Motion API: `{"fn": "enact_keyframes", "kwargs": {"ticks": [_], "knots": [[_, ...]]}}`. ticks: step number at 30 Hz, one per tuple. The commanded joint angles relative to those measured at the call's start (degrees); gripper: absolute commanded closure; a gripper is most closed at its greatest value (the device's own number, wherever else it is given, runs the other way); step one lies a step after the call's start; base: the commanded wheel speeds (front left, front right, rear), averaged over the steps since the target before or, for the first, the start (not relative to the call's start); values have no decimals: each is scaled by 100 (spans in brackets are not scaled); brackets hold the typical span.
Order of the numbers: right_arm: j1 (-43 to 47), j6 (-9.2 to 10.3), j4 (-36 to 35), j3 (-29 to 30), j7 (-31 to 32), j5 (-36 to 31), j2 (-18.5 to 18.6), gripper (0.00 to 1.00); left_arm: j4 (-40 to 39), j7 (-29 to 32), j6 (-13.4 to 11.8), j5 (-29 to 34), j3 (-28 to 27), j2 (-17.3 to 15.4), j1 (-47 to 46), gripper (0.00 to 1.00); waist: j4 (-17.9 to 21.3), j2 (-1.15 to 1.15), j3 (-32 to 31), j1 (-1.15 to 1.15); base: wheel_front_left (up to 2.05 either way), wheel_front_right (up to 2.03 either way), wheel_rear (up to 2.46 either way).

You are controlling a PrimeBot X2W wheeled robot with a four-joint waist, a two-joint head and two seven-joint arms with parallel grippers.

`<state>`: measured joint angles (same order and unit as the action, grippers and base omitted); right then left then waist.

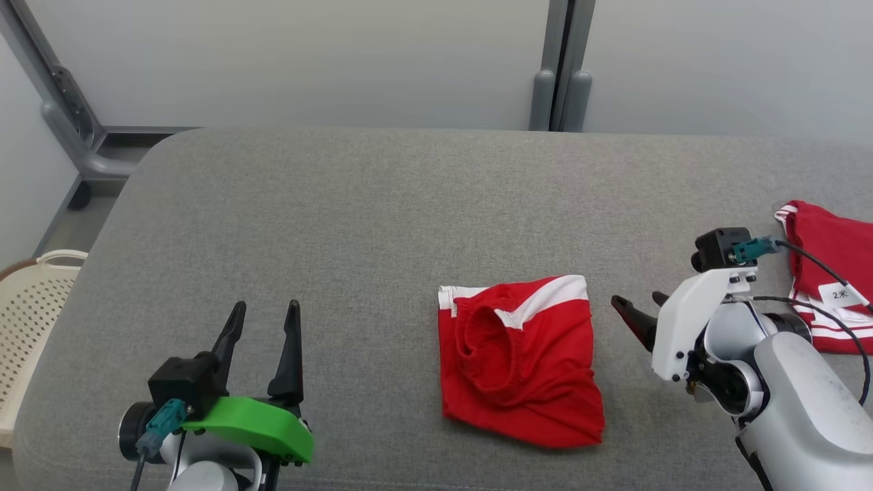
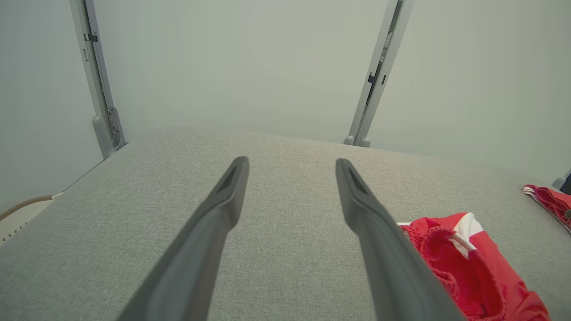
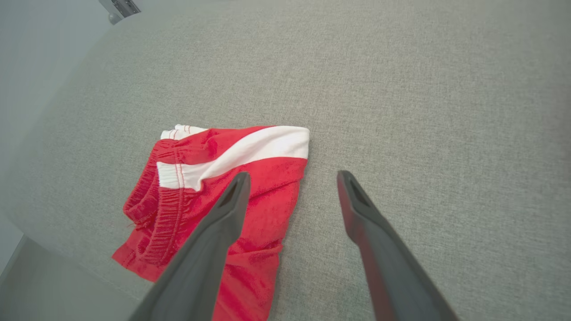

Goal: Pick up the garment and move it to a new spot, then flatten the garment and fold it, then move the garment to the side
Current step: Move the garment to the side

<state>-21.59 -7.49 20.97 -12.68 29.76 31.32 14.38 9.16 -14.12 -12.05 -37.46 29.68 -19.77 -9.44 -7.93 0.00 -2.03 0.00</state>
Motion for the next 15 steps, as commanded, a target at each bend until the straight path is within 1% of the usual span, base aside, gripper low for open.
{"fn": "enact_keyframes", "kwargs": {"ticks": [1,7,15], "knots": [[76,1,47,35,38,43,-36,0,-33,18,-5,70,5,-36,-44,0,-55,0,66,0,0,0,0],[169,1,527,403,141,186,-219,0,-178,113,-37,131,78,-64,-196,0,-328,0,276,0,0,0,0],[5,1,1071,621,149,347,-322,0,-283,131,-66,175,95,-78,-317,0,-635,0,546,0,0,0,0]]}}
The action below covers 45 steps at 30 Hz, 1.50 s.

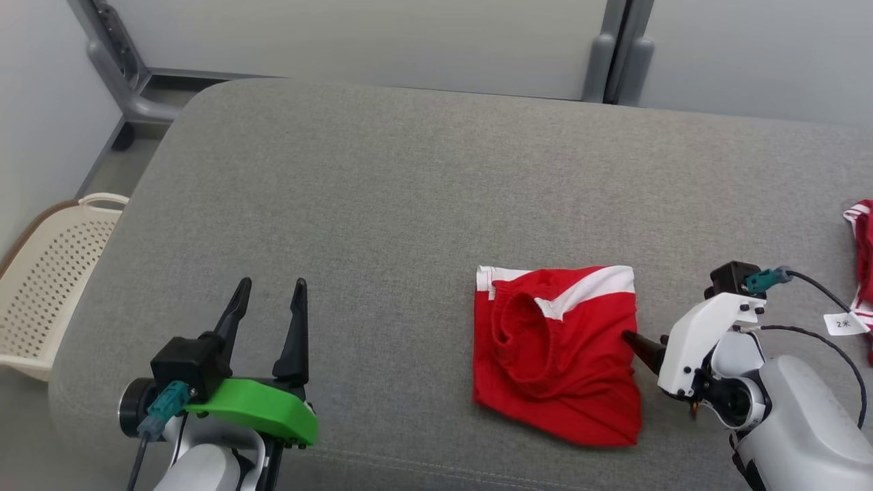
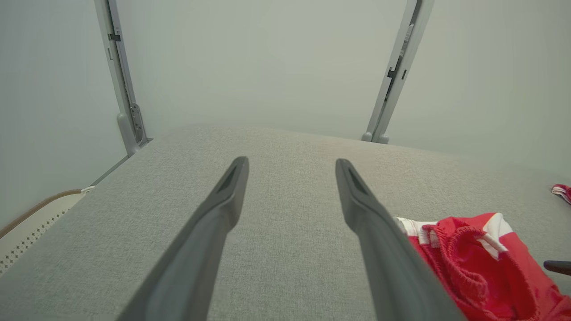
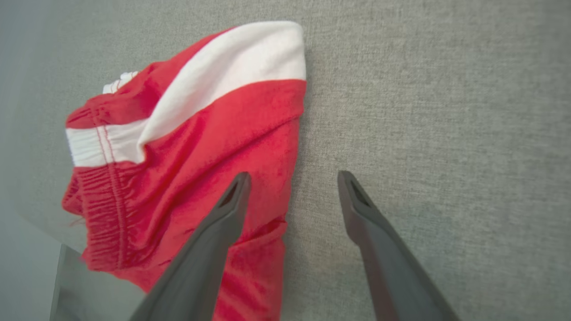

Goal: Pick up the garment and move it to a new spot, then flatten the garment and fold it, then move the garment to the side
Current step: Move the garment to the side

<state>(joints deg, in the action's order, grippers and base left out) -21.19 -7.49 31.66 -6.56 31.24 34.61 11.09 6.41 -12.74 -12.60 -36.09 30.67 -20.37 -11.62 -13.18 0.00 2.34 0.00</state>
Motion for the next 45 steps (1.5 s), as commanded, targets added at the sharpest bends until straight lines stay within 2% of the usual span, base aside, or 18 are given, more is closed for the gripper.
{"fn": "enact_keyframes", "kwargs": {"ticks": [1,10,11,12,13,16,18,30,45], "knots": [[-65,1,50,22,-12,40,-5,0,-14,-10,-10,43,-2,-16,-110,0,-133,0,130,0,0,0,0],[-264,1,481,-129,-39,218,-126,0,-12,-15,10,58,51,13,-178,0,-249,0,238,0,0,0,0],[-268,1,524,-178,-43,217,-137,16,-9,-10,11,61,60,14,-186,0,-250,0,239,0,0,0,0],[-281,1,562,-230,-62,209,-137,45,-5,-4,12,64,68,14,-193,0,-250,0,239,0,0,0,0],[-299,1,595,-281,-97,194,-131,57,-2,2,11,67,73,13,-197,0,-248,0,239,0,0,0,0],[-333,1,695,-397,-170,218,-130,79,4,16,12,78,95,-3,-210,0,-233,0,237,0,0,0,0],[-354,1,743,-470,-237,237,-120,99,9,34,17,88,113,-24,-221,0,-219,0,232,0,0,0,0],[-609,1,929,-730,-558,508,5,100,-4,126,-55,84,120,-171,-130,0,98,0,74,0,0,0,0],[-1275,1,780,-976,-370,478,625,100,-140,115,-77,16,172,-139,-66,0,1128,0,71,0,0,0,0]]}}
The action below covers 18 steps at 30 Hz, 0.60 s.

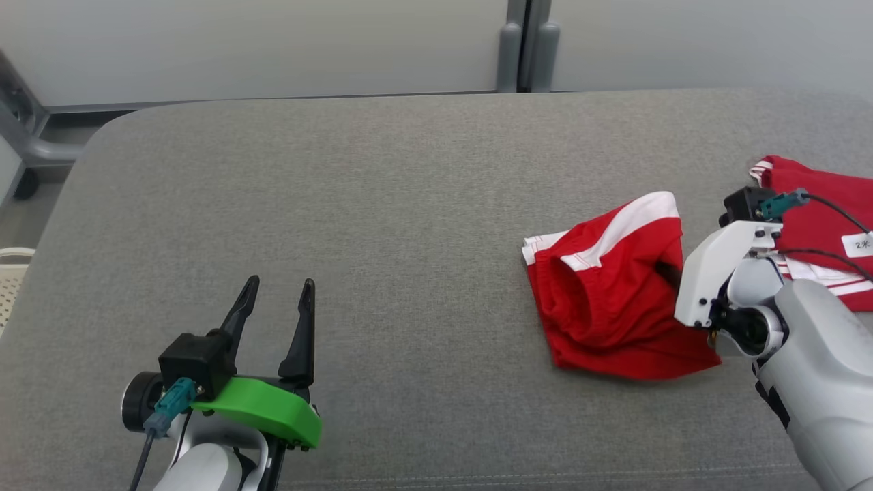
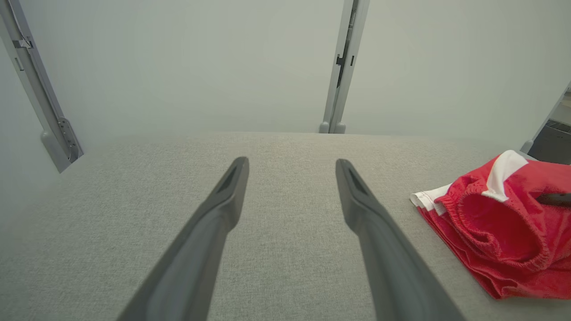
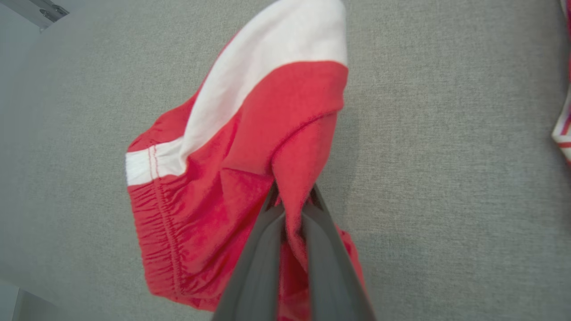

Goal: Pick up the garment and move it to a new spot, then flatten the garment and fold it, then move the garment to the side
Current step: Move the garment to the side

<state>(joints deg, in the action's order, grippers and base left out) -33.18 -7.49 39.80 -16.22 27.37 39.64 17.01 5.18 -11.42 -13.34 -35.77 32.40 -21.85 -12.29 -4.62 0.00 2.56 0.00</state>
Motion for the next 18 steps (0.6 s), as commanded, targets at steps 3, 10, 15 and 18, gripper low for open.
{"fn": "enact_keyframes", "kwargs": {"ticks": [3,10,15,18], "knots": [[-278,1,-61,-41,99,-92,172,100,-36,-25,12,3,19,29,-90,0,465,0,140,0,0,0,0],[-835,1,-154,-141,270,-271,435,100,-128,-23,16,91,45,31,-307,0,896,0,446,0,0,0,0],[-1150,1,-193,-159,356,-382,626,100,-183,-21,17,134,63,26,-411,0,1056,0,603,0,0,0,0],[-1354,1,-212,-168,390,-434,746,100,-217,4,32,159,76,-4,-477,0,1094,0,722,0,0,0,0]]}}
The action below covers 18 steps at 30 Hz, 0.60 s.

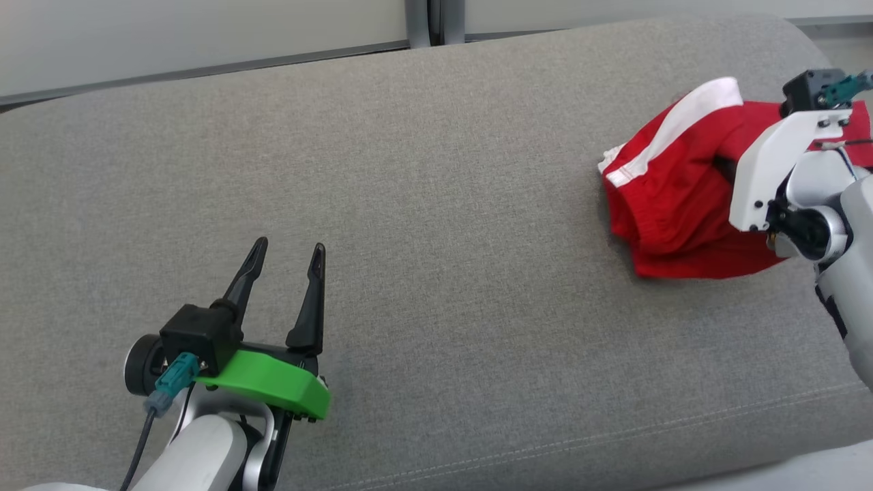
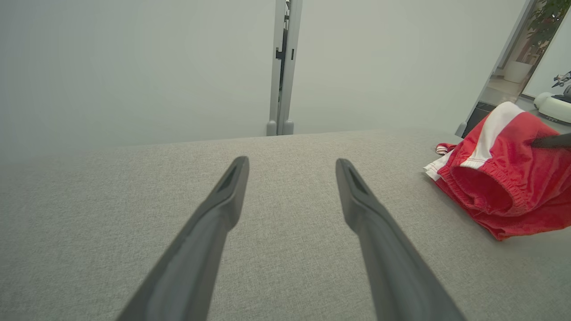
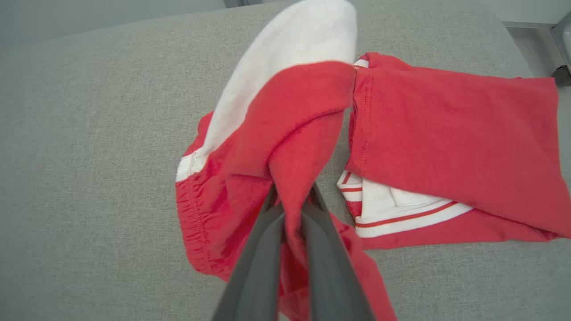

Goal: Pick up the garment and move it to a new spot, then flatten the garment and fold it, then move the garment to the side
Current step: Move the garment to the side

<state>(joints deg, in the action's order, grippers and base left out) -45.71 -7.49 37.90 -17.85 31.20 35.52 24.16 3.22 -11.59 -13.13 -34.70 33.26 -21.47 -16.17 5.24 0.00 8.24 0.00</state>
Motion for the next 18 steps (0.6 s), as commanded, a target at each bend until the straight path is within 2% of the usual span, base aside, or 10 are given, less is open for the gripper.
{"fn": "enact_keyframes", "kwargs": {"ticks": [1,7,18], "knots": [[-177,1,-20,-1,24,-46,61,100,-34,27,18,63,-6,-53,-118,0,115,0,200,0,0,0,0],[-562,1,-1,-25,99,-202,189,100,-104,73,24,118,3,-114,-244,0,122,0,429,0,0,0,0],[-1045,1,-156,-50,459,-322,666,100,-315,181,-80,165,-42,-311,-313,0,159,0,675,0,0,0,0]]}}
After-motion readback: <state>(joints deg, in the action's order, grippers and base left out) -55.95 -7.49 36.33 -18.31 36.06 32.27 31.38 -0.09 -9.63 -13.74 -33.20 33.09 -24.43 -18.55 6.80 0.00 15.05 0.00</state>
